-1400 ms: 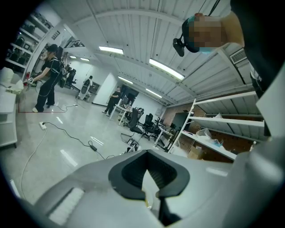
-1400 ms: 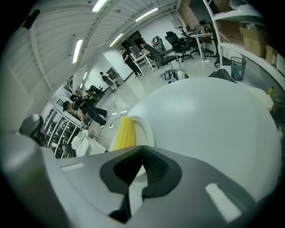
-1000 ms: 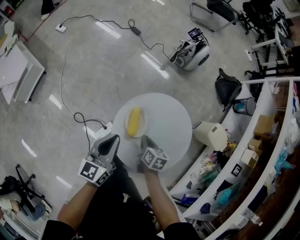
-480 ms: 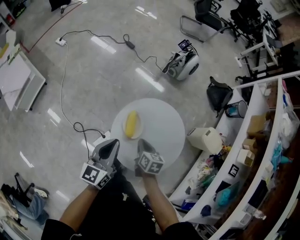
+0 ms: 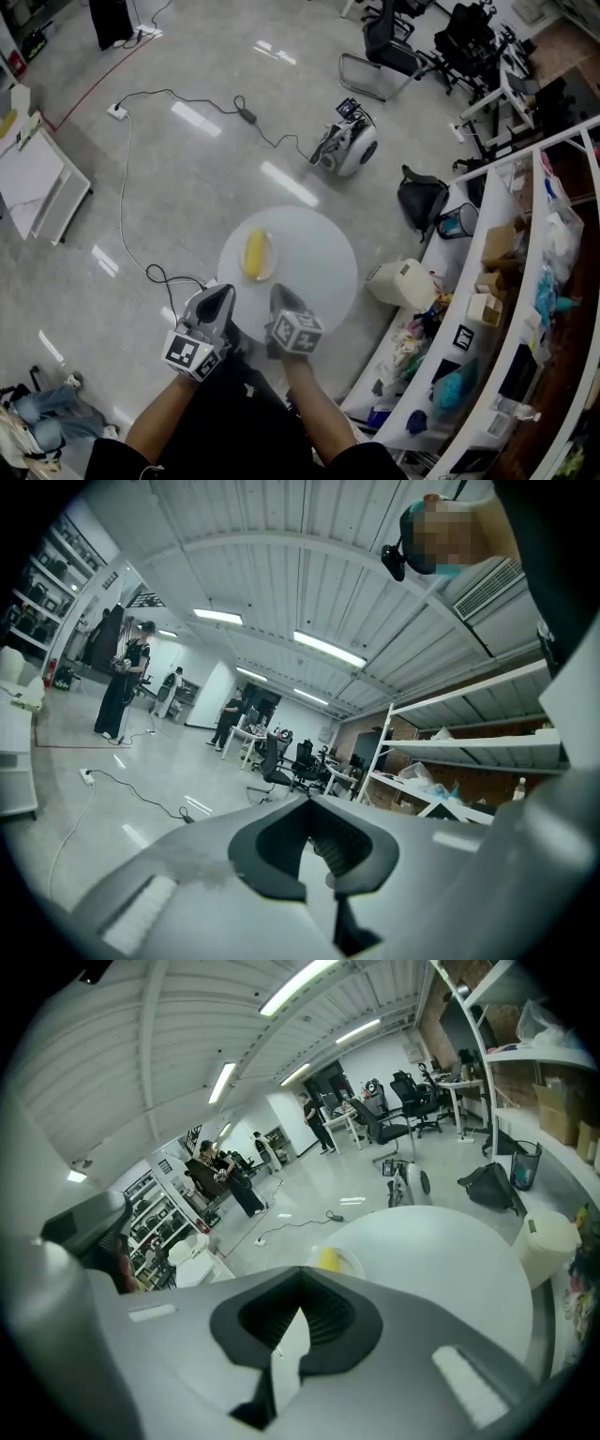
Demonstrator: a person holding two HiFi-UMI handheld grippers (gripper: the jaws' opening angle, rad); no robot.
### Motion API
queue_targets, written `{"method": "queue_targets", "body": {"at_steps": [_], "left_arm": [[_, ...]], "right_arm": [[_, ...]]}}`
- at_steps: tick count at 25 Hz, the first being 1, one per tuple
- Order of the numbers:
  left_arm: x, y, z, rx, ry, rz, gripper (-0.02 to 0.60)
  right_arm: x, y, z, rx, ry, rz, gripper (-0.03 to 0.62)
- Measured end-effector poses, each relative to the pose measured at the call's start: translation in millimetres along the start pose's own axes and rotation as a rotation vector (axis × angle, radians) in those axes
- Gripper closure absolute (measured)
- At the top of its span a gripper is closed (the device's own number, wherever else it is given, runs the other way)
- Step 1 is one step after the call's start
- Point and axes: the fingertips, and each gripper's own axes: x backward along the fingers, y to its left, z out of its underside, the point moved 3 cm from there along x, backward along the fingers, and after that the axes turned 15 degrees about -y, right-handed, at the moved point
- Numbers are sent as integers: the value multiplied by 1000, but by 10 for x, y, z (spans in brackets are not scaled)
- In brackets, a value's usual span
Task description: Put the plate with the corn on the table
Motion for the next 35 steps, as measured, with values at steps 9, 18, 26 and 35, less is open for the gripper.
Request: {"method": "queue_targets", "body": {"at_steps": [9, 18, 26, 35], "left_arm": [[167, -232, -235, -45, -55, 14, 578], [339, -458, -359, -97, -87, 47, 577], [395, -570, -411, -139, -107, 50, 578], [469, -614, -449, -168, -107, 41, 578]], "right_arm": [[440, 329, -281, 23, -115, -54, 585], [881, 530, -470, 61, -231, -73, 585], [1143, 638, -580, 113, -298, -73, 585], [1382, 835, -725, 171, -376, -90, 585]]}}
